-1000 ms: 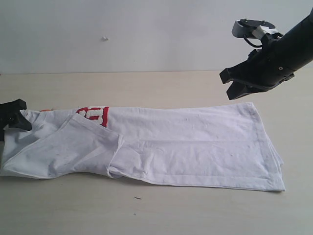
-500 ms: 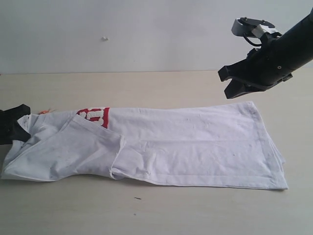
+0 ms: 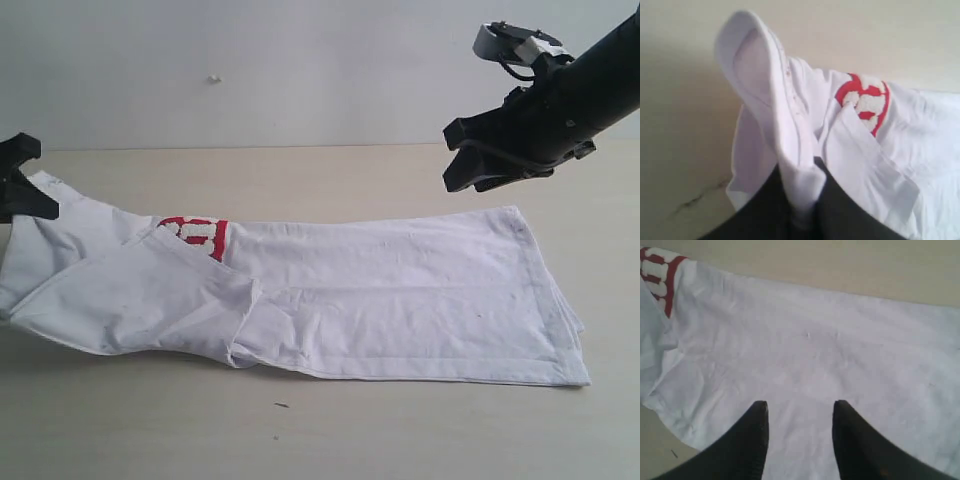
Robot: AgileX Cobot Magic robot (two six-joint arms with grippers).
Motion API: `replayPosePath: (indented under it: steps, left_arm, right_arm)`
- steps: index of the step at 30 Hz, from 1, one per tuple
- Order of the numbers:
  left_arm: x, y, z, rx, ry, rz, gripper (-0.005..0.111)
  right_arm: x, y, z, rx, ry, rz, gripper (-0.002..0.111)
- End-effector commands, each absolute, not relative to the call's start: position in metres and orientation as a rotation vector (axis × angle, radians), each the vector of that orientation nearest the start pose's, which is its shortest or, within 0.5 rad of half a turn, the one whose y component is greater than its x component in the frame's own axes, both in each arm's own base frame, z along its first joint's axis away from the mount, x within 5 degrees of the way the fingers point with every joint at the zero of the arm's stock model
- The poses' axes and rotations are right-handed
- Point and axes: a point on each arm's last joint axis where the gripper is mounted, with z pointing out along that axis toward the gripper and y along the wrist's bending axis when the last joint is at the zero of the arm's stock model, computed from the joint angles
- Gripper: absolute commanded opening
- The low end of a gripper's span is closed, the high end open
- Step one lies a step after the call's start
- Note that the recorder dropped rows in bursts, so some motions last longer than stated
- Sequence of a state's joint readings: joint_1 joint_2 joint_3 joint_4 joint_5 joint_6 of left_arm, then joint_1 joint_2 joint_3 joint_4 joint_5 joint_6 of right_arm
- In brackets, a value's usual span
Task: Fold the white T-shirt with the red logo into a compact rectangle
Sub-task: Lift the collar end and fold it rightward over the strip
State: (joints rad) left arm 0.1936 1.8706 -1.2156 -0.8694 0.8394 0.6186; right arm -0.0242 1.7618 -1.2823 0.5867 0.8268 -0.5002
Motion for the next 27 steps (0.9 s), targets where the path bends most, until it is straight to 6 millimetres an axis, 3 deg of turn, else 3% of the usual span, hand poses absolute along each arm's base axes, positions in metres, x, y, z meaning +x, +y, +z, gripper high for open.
replayPosePath:
  steps: [1, 12, 18, 27]
  left_arm:
    - [0.375, -0.003, 0.218, -0.09, 2.584, -0.821, 0.0]
    - [0.382, -0.098, 0.259, 0.178, 2.519, -0.916, 0.0]
    - [0.378, -0.137, 0.276, 0.277, 2.478, -0.953, 0.0]
    - [0.372, -0.186, 0.285, 0.349, 2.403, -0.965, 0.0]
  right_arm:
    - [0.367, 0.031, 0.264, -0.216, 2.616, 0.572, 0.043]
    - [0.349, 0.031, 0.308, -0.233, 2.518, 0.552, 0.043]
    - [0.339, 0.032, 0.324, -0.23, 2.489, 0.562, 0.043]
    - [0.317, 0.033, 0.355, -0.258, 2.406, 0.541, 0.044]
